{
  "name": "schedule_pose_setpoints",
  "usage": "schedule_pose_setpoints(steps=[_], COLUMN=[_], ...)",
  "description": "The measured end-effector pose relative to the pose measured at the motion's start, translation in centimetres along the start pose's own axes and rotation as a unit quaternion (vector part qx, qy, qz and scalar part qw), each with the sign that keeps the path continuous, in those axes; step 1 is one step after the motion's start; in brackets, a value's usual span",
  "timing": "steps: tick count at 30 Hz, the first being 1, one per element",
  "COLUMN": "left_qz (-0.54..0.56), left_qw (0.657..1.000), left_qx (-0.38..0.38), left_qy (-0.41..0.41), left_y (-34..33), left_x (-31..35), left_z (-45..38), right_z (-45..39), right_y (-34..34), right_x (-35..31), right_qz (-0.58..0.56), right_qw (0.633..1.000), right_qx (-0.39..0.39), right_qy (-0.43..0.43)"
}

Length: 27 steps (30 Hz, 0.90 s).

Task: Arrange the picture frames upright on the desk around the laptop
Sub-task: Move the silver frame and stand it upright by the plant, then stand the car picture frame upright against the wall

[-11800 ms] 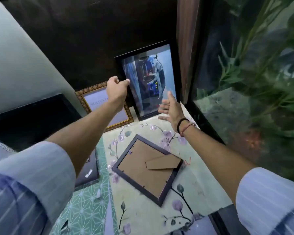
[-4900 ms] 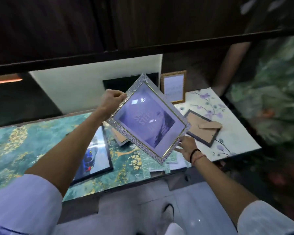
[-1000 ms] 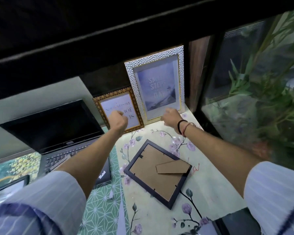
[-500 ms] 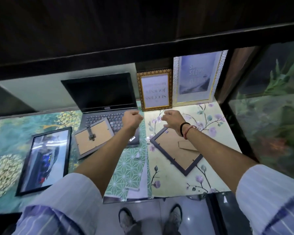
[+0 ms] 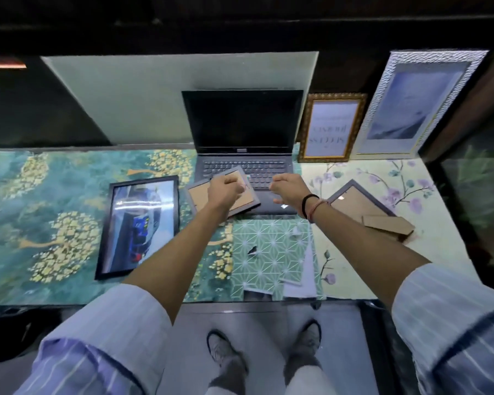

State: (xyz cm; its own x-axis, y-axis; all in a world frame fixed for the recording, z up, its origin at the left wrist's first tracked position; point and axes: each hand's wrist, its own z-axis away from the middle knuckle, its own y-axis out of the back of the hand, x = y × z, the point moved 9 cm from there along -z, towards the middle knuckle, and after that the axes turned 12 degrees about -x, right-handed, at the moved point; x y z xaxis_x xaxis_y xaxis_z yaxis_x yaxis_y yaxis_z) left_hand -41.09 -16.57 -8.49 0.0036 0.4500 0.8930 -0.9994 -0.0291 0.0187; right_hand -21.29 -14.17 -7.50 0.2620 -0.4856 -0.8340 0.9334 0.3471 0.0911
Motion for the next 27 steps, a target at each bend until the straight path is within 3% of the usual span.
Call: schedule_pose_setpoints(steps=[8,15,19,23,27], left_qz=[-0.008,0.005,-0.064,-0.113,-0.151], left_qw=[0.999,0.984,0.969,0.93,0.922], left_qx=[0.04,0.158,0.206,0.303,0.276], left_qy=[0.019,0.082,0.123,0.175,0.226], left_y=[8.6,19.1,25.1,31.4,36.0], left_x=[-2.1,-6.8,-8.1,-10.6,-14.2], left_z=[2.1,3.6,5.1,7.1,6.2], right_z=[-0.9,-3.6,-4.0,-6.2,-7.1], right_y=[-9.0,-18.8,-24.6,-28.9,-31.9], right_x=[1.1,1.7,2.1,4.1,4.2], right_qz=[0.02,0.062,0.073,0.155,0.181], right_qw=[0.998,0.982,0.973,0.963,0.967], right_qx=[-0.052,-0.163,-0.198,-0.19,-0.119], right_qy=[-0.026,-0.076,-0.093,-0.108,-0.134])
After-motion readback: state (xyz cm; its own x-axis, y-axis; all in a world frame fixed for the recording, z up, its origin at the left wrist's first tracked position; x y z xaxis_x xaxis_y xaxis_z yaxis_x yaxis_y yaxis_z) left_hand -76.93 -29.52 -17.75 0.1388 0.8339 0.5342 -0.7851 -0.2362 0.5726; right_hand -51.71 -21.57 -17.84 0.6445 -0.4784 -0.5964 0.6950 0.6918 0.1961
